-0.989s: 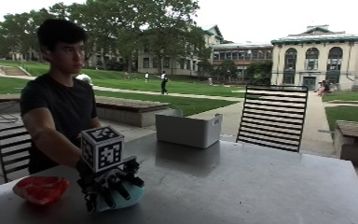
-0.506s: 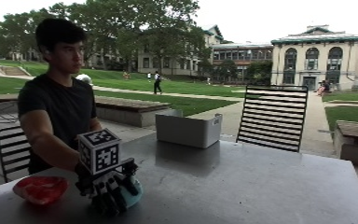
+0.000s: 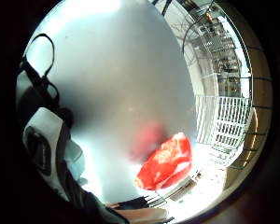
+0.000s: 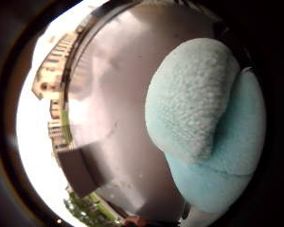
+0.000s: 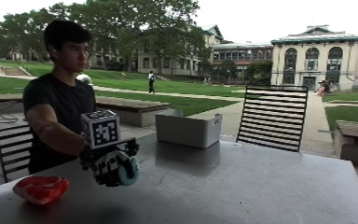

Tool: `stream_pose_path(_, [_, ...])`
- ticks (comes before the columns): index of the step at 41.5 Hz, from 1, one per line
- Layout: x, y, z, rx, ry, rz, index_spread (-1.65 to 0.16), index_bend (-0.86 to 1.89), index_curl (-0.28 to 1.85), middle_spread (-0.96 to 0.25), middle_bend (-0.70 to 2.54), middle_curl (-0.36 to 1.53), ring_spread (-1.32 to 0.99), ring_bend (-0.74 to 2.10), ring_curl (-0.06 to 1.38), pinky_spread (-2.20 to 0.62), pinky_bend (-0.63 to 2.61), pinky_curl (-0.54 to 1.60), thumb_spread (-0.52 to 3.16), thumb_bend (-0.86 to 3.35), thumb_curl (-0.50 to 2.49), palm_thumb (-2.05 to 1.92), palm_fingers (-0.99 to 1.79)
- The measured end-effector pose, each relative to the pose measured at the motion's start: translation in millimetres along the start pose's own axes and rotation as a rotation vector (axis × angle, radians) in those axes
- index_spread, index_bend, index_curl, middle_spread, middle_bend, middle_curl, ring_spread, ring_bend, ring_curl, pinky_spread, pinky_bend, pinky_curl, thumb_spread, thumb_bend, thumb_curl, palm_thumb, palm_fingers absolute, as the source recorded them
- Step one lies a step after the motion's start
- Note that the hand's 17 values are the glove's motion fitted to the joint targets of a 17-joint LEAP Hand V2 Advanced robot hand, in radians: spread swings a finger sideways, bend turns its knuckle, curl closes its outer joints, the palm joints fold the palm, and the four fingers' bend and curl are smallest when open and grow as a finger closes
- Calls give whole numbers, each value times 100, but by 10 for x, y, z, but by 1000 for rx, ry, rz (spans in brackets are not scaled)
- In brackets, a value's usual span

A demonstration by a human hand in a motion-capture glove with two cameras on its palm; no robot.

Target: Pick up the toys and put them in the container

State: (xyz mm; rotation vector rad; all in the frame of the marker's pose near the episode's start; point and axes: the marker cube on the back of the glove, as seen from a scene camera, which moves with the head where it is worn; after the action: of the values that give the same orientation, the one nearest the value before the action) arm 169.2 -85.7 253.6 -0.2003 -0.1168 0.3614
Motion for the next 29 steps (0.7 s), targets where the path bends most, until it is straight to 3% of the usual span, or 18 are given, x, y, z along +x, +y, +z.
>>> stream_pose_path(10, [-468, 292, -1084, 115, -46, 37, -31, 39, 32, -30, 84, 52, -40, 109, 49, -46, 91, 36, 99, 33, 69, 69, 104])
stream_pose_path(19, [-1163, 612, -2014, 216, -85, -92, -35, 29, 33, -36, 76, 52, -43, 108, 49, -46, 95, 39, 82, 26, 76, 66, 101])
stream_pose_path(29, [-2439, 1250, -2553, 260, -120, -267, -38, 21, 35, -40, 70, 54, -44, 105, 49, -46, 93, 39, 73, 22, 83, 66, 102])
